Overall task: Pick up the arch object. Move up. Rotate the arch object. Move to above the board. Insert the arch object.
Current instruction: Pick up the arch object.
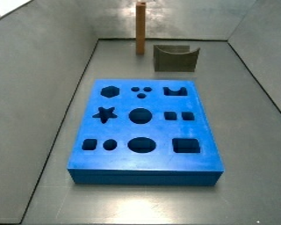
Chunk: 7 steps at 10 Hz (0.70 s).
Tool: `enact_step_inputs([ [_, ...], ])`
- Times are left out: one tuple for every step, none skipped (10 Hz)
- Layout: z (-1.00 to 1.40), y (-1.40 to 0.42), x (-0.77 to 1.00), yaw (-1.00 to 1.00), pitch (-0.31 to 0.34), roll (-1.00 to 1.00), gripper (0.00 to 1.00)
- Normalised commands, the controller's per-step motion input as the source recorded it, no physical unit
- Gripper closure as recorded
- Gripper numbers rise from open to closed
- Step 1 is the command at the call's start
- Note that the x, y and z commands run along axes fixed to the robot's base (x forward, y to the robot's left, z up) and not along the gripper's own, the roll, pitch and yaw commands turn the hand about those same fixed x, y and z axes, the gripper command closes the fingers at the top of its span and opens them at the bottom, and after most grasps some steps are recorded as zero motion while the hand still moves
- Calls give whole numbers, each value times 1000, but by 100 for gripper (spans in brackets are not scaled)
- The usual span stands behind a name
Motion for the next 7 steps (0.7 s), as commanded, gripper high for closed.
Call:
enact_step_inputs([
  [-6,206,0,83,0,0,0],
  [-9,426,231,137,0,0,0],
  [-146,506,314,154,0,0,0],
  [-254,491,306,154,0,0,0],
  [-337,423,346,123,0,0,0],
  [-426,346,309,106,0,0,0],
  [-574,260,103,120,-31,19,0],
])
